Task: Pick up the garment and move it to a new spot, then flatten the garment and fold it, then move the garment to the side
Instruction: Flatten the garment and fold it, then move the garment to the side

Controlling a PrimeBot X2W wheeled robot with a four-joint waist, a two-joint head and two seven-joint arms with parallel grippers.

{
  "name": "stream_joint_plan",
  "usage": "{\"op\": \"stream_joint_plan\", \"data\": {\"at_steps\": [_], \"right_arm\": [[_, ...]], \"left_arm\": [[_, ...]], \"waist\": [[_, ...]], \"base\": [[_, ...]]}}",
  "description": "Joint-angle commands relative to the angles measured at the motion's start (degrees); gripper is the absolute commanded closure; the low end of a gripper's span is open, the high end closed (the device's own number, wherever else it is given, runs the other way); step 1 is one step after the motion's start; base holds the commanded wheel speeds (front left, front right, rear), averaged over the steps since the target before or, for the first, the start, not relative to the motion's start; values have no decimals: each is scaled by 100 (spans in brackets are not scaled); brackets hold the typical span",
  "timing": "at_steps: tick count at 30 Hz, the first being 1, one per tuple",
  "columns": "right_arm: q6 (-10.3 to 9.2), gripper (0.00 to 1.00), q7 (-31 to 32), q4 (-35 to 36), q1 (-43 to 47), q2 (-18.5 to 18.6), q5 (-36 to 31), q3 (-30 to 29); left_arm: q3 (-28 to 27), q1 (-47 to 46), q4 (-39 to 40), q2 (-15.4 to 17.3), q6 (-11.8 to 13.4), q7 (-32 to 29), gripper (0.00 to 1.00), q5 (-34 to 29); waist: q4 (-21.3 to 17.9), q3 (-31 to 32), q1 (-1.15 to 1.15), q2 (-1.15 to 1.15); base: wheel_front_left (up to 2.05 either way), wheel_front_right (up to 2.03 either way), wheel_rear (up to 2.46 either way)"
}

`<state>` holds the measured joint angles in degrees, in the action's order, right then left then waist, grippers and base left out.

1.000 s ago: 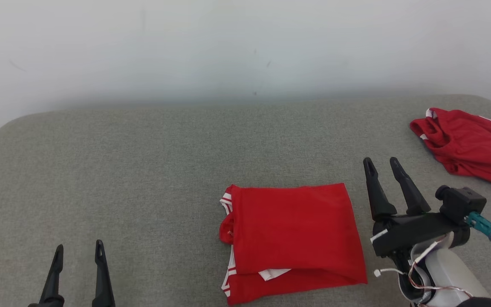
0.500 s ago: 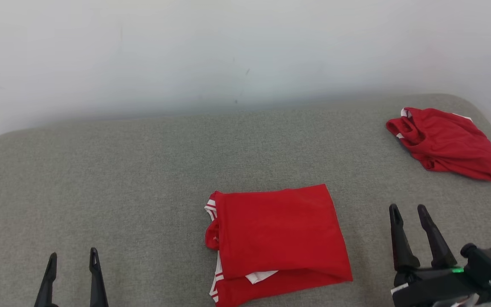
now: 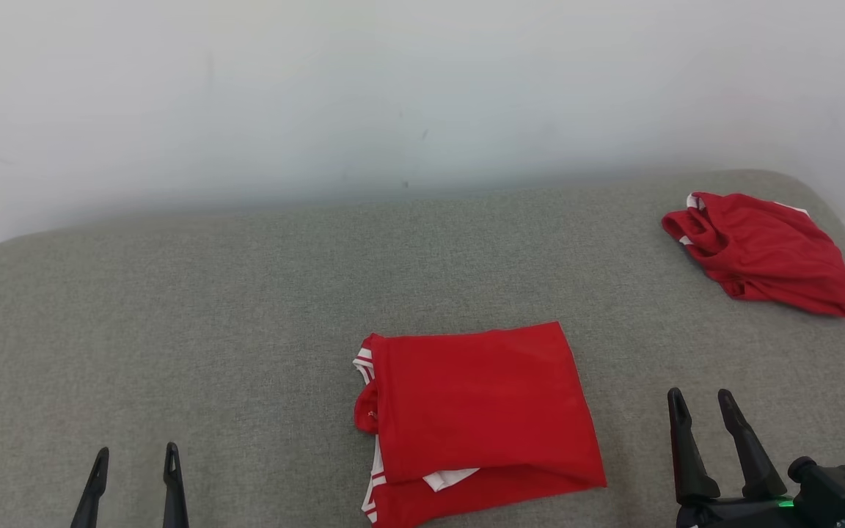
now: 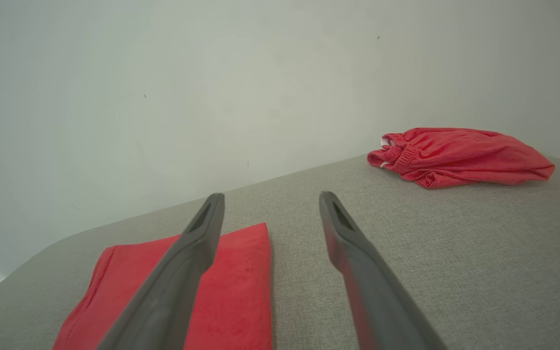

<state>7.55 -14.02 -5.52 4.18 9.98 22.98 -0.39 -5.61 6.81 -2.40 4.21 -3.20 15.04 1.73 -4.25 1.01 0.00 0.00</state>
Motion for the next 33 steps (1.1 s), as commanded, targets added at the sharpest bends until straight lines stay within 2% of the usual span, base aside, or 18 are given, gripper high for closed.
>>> {"op": "stream_joint_plan", "data": {"at_steps": [1, 11, 33], "right_arm": [[-19, 0, 22, 33, 56, -33, -66, -20], [-19, 0, 58, 113, 130, -17, -144, -80], [-19, 0, 104, 149, 152, -54, -187, -92]], "left_arm": [[-4, 78, -14, 42, -40, 16, 0, 30], [13, 172, -52, 156, -219, 16, 0, 264], [19, 146, -124, 161, -183, 16, 0, 277]], "waist": [[13, 9, 0, 0], [126, 55, 0, 0], [163, 68, 0, 0]], "base": [[0, 0, 0], [0, 0, 0], [0, 0, 0]]}}
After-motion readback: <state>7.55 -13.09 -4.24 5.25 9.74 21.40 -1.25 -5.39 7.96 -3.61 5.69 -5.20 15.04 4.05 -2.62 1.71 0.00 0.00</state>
